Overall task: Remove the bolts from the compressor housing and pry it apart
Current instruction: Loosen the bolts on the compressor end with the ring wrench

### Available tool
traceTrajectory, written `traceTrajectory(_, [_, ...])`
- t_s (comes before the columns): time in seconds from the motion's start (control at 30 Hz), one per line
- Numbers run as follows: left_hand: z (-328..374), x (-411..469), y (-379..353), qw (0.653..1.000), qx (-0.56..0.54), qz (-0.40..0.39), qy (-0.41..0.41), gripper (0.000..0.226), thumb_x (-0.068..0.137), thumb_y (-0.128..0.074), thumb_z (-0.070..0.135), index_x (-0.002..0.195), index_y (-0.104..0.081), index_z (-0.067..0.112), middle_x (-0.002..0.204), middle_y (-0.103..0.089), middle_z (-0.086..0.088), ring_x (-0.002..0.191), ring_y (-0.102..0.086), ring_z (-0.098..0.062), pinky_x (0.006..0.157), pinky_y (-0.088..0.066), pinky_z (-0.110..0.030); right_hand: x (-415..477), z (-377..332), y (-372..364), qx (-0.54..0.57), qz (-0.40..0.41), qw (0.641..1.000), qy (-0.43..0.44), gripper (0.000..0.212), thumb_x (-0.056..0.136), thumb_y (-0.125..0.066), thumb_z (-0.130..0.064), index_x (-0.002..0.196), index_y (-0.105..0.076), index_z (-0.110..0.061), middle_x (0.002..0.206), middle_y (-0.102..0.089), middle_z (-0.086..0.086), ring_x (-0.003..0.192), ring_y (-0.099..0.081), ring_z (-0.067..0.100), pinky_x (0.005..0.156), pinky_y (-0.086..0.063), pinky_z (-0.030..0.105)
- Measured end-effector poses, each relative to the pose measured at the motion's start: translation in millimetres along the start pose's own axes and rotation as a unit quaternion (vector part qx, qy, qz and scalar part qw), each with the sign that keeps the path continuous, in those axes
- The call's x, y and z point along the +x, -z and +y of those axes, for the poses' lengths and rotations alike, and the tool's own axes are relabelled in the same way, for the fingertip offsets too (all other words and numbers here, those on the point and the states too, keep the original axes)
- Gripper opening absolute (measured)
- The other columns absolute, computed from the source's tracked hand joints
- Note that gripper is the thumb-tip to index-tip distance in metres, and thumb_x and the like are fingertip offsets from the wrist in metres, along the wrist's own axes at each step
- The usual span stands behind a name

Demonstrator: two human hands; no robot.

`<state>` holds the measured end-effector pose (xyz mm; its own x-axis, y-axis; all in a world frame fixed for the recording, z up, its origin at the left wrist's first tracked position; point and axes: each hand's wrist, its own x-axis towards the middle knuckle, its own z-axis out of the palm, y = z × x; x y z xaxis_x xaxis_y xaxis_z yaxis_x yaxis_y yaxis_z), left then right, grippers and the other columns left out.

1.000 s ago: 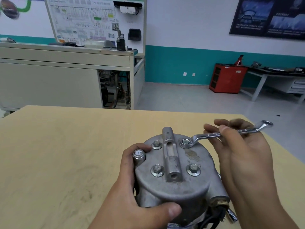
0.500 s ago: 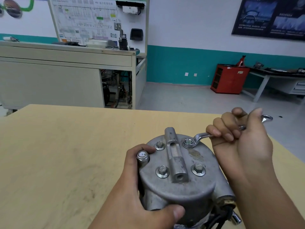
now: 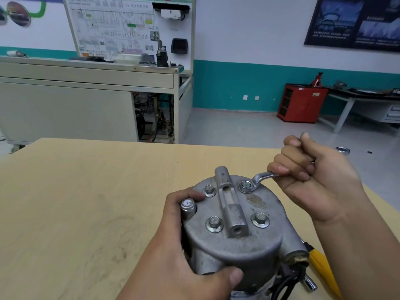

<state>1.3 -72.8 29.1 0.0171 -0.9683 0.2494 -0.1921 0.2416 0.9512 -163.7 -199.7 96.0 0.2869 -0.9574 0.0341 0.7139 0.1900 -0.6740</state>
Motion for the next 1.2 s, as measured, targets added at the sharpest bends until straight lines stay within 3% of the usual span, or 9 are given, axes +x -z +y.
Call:
traceTrajectory(0.17, [3.5,7.5,-3.1,0.998,0.009,0.035,0.044,0.062,0.045,-0.076,0.033,0.101,-0.051,0.043,0.091,-0.069,0.014,0.074,-0.068,-0.015,0.062,-0.049,-0.014,13.0,-5.2,5.6,0.013,-0.017,0.995,-0.101,0.04,0.098,-0.034,-0.027,0.062,-0.043,-0.012,0.037,-0.012,-0.006,0.034,-0.007,0.008,0.032,-0.032,0.016])
traceTrajectory(0.23, [12.1,8.8,-8.1,0.997,-0.045,-0.016,0.063,0.011,0.066,-0.073,0.01,0.074,-0.068,0.015,0.071,-0.068,-0.005,0.054,-0.064,-0.011,0.053,-0.046,-0.013,20.3,-10.5,5.7,0.006,-0.045,0.977,-0.208,0.033,0.093,-0.049,-0.028,0.067,-0.047,-0.009,0.043,-0.009,-0.007,0.035,-0.006,0.008,0.03,-0.027,0.013])
traceTrajectory(0.33, [19.5,26.8,-19.3,0.971,-0.22,-0.044,0.086,0.038,0.059,-0.066,-0.006,0.028,-0.054,0.011,0.04,-0.053,-0.005,0.038,-0.052,-0.01,0.041,-0.039,-0.012,29.9,-14.4,-1.1,-0.061,-0.117,0.952,-0.278,0.024,0.076,-0.067,-0.024,0.067,-0.055,-0.006,0.043,-0.013,-0.008,0.033,-0.009,0.004,0.027,-0.026,0.014])
traceTrajectory(0.43, [20.8,31.0,-24.5,0.932,-0.313,-0.009,0.182,0.008,0.043,-0.063,0.016,0.038,-0.062,0.009,0.045,-0.057,-0.007,0.032,-0.051,-0.013,0.032,-0.035,-0.01,34.2,-12.9,-11.4,-0.131,-0.101,0.949,-0.269,0.023,0.079,-0.052,-0.03,0.069,-0.05,-0.01,0.039,-0.013,-0.006,0.033,-0.007,0.004,0.024,-0.028,0.014])
traceTrajectory(0.57, [12.4,33.3,-21.8,0.912,-0.346,0.03,0.217,0.021,0.024,-0.06,0.014,0.044,-0.062,0.01,0.046,-0.059,-0.006,0.031,-0.05,-0.011,0.031,-0.035,-0.009,41.7,-11.3,-11.1,0.032,-0.069,0.956,-0.283,0.05,0.09,-0.045,-0.05,0.065,-0.048,-0.006,0.05,-0.015,-0.011,0.037,-0.011,0.0,0.028,-0.024,0.011])
traceTrajectory(0.77, [16.0,13.2,-19.1,0.968,-0.22,0.036,0.115,0.028,0.031,-0.059,0.015,0.057,-0.055,0.005,0.044,-0.056,-0.004,0.033,-0.052,-0.011,0.032,-0.036,-0.012,45.7,-11.7,-7.9,0.139,-0.011,0.964,-0.225,0.059,0.098,-0.035,-0.049,0.054,-0.038,-0.01,0.038,-0.023,-0.003,0.034,-0.011,0.003,0.024,-0.02,0.017])
traceTrajectory(0.87, [4.7,10.3,-20.0,0.995,-0.091,-0.009,0.042,0.088,0.024,-0.076,0.037,0.108,-0.05,0.033,0.089,-0.069,0.011,0.072,-0.068,-0.004,0.058,-0.047,-0.011,39.2,-19.7,-7.8,0.185,0.03,0.967,-0.173,0.051,0.098,-0.036,-0.029,0.05,-0.033,-0.012,0.035,-0.023,-0.001,0.026,-0.013,0.007,0.024,-0.016,0.017])
traceTrajectory(0.93, [7.8,-5.5,-21.1,0.999,-0.017,-0.043,-0.003,0.086,0.036,-0.08,0.046,0.11,-0.037,0.058,0.11,-0.06,0.031,0.087,-0.067,0.003,0.067,-0.044,-0.004,34.0,-33.7,-6.9,0.261,0.076,0.958,-0.092,0.045,0.092,-0.032,-0.01,0.048,-0.029,-0.014,0.035,-0.021,0.0,0.021,-0.018,0.01,0.024,-0.014,0.017])
traceTrajectory(1.2, [7.0,-12.5,-27.6,0.999,-0.015,-0.011,-0.043,0.077,0.041,-0.079,0.047,0.104,-0.038,0.06,0.105,-0.059,0.033,0.082,-0.064,0.008,0.066,-0.046,-0.007,-40.6,-54.2,-3.6,0.188,0.011,0.975,0.118,0.046,0.098,-0.023,-0.027,0.056,-0.035,-0.015,0.048,-0.03,-0.007,0.036,-0.025,0.007,0.035,-0.023,0.019])
